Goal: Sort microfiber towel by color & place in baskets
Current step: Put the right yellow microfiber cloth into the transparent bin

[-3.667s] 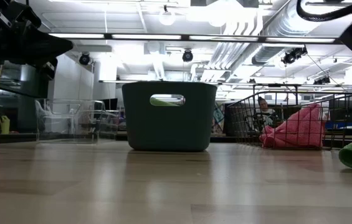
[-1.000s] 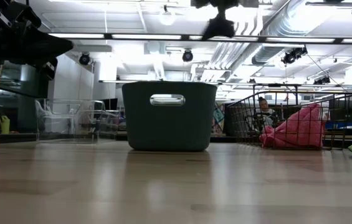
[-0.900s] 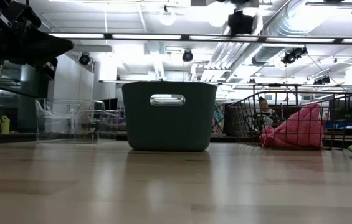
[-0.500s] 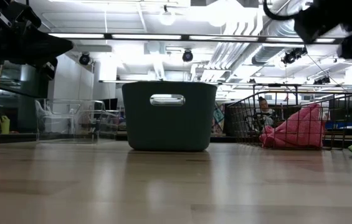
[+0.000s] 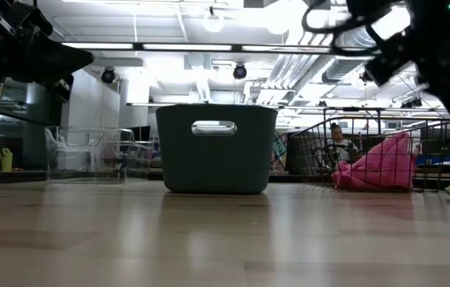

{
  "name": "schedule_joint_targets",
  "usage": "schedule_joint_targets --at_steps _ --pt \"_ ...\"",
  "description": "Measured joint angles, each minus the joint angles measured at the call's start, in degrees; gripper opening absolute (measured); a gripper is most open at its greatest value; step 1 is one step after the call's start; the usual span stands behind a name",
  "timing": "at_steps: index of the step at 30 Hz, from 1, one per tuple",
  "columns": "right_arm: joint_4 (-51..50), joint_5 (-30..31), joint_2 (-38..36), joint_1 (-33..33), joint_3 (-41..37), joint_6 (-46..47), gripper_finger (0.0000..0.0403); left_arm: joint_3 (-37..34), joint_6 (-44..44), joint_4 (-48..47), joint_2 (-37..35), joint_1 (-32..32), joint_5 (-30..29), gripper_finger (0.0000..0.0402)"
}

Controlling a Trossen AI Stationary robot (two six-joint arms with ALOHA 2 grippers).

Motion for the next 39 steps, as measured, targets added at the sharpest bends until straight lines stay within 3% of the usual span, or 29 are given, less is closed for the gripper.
schedule_joint_targets --at_steps 3,8,11,15,19,20,22,26,30,39 --pt "2.8 -3.8 0.0 0.1 -4.2 0.0 0.0313 0.0 0.0 0.0 0.0 0.0 0.0 0.0" --pt "2.9 -4.5 0.0 0.0 -8.7 2.1 0.0312 0.0 0.0 0.0 0.0 0.0 0.0 0.0" --pt "3.6 -4.7 0.0 0.1 -8.6 0.0 0.0291 0.0 0.0 0.0 0.0 0.0 0.0 0.0" --pt "3.6 -4.9 0.0 0.1 -6.5 -2.2 0.0202 0.0 0.0 0.0 0.0 0.0 0.0 0.0" --pt "3.7 -4.9 0.0 0.1 -4.4 -4.2 0.0043 0.0 0.0 0.0 0.0 0.0 0.0 0.0" --pt "3.6 -5.3 0.0 0.1 -3.7 -4.9 0.0023 0.0 0.0 0.0 0.0 0.0 0.0 0.0" --pt "3.0 -7.7 0.0 0.0 -1.6 -5.9 0.0021 0.0 0.0 0.0 0.0 0.0 0.0 0.0" --pt "-1.9 -9.3 -0.1 0.0 7.6 -9.1 0.0004 0.0 0.0 0.0 0.0 0.0 0.0 0.0" --pt "-7.2 -6.5 -0.2 -1.6 21.6 -12.7 0.0003 0.0 0.0 0.0 0.0 0.0 0.0 0.0" --pt "-0.6 8.6 -0.3 -13.2 53.2 -25.3 0.0001 0.0 0.0 0.0 0.0 0.0 0.0 0.0"
